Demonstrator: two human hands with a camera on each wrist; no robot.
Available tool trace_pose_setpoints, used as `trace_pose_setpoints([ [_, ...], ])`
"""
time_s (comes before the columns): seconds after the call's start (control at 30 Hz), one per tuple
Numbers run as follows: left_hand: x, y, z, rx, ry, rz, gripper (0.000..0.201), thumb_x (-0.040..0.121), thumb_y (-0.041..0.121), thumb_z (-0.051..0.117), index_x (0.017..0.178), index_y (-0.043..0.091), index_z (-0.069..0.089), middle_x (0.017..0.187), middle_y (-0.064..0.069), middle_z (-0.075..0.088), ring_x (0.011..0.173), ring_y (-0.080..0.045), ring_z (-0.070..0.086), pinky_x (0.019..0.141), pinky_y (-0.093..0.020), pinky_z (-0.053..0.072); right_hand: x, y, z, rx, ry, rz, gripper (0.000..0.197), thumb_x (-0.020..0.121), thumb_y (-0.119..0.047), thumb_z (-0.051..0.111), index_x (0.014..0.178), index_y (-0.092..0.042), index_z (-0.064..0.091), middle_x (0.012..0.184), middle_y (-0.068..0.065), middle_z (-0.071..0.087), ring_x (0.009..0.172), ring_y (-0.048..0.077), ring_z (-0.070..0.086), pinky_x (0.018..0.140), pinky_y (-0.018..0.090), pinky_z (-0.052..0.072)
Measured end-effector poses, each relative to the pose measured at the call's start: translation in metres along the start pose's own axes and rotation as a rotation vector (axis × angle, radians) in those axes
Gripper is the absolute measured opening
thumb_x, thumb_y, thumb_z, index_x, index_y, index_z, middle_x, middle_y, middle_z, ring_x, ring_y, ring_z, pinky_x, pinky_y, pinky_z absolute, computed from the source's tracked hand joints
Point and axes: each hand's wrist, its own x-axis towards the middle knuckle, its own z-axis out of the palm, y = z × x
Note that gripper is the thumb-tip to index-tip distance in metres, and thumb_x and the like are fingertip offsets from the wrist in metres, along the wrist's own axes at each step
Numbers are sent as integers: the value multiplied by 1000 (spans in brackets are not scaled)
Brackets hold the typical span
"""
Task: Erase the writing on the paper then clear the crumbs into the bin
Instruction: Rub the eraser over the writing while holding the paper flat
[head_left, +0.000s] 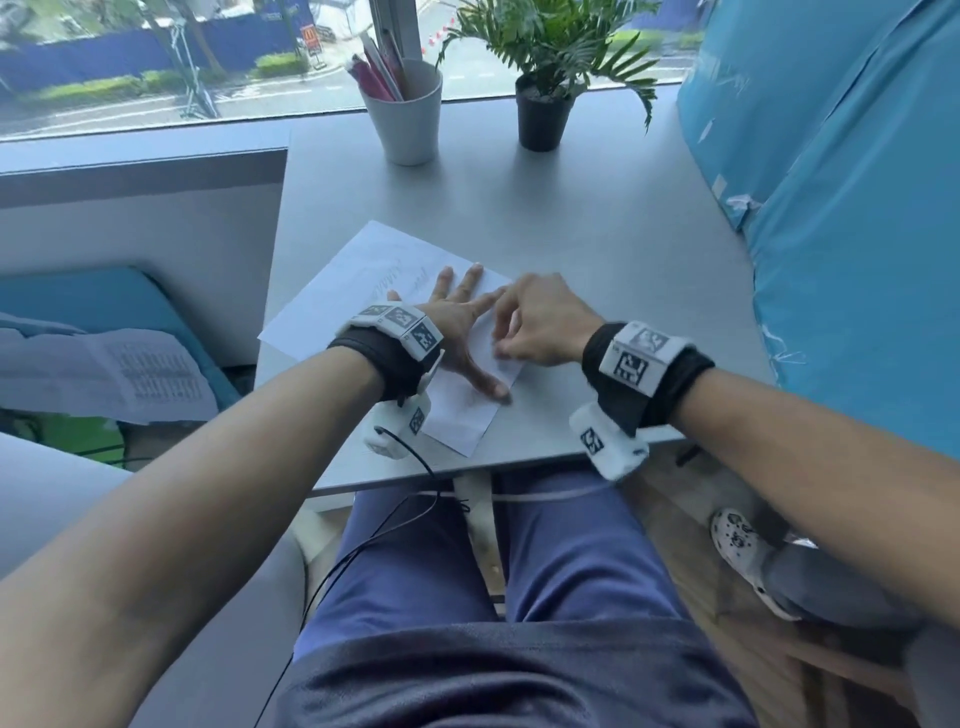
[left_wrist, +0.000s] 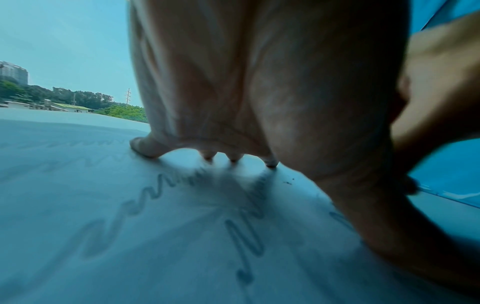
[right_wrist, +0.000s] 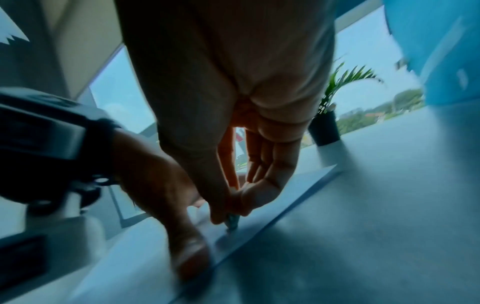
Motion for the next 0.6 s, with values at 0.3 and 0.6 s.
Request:
trace_pose_setpoints([
  [0.3,-3,-1,-1,-1,134,48,133,48,87,70,153,50,-1,165,5,-17,151,-25,-16,103,-82,4,21,19,-6,87,94,125,11,67,-17,84,76,-16,79,70,-4,68,70,9,66,63,16,52],
  [0.6,-17,-20,17,34,34,92,146,41,92,67,150,47,-20,157,13,-35,144,-18,-34,106,-78,-9,4,-4,14,57,56,24,7,71,-17,79,76,-13,77,74,-2,66,71,11,63,66,21,53],
])
